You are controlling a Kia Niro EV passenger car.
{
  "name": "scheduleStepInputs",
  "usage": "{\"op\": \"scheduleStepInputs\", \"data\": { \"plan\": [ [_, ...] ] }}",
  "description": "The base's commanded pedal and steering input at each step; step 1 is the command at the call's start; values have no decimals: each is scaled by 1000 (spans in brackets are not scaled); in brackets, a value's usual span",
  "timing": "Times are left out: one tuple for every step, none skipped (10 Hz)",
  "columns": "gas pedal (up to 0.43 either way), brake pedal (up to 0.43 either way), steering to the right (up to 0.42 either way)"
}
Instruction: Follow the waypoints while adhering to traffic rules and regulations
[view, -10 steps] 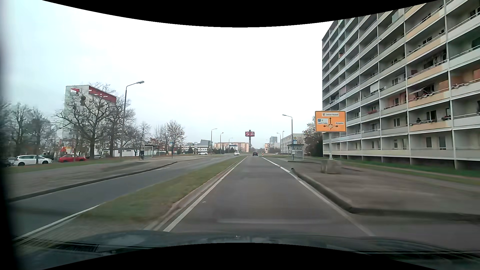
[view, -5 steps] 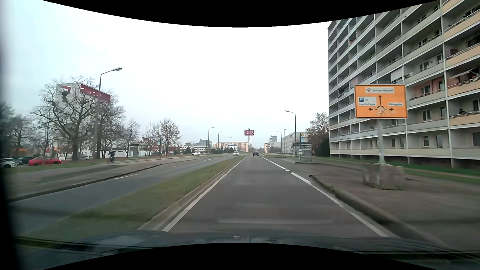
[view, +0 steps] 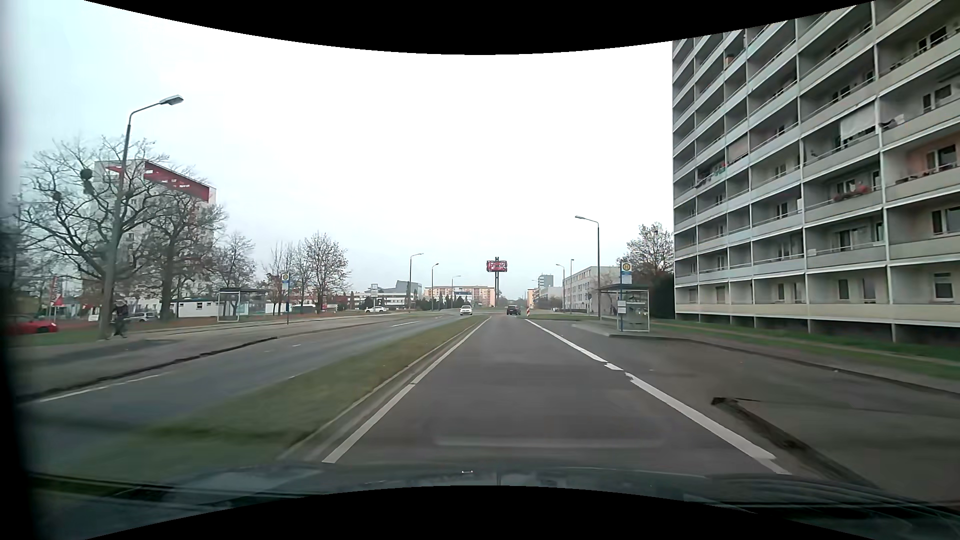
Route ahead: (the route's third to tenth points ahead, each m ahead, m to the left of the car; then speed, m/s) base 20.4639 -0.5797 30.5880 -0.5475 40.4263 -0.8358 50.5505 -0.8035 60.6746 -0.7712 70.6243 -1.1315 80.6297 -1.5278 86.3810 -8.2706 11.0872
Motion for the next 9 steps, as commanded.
{"op": "scheduleStepInputs", "data": {
  "plan": [
    [150, 0, -4],
    [150, 0, -4],
    [157, 0, -4],
    [169, 0, -4],
    [169, 0, -4],
    [169, 0, 0],
    [169, 0, 1],
    [169, 0, 1],
    [169, 0, 1]
  ]
}}
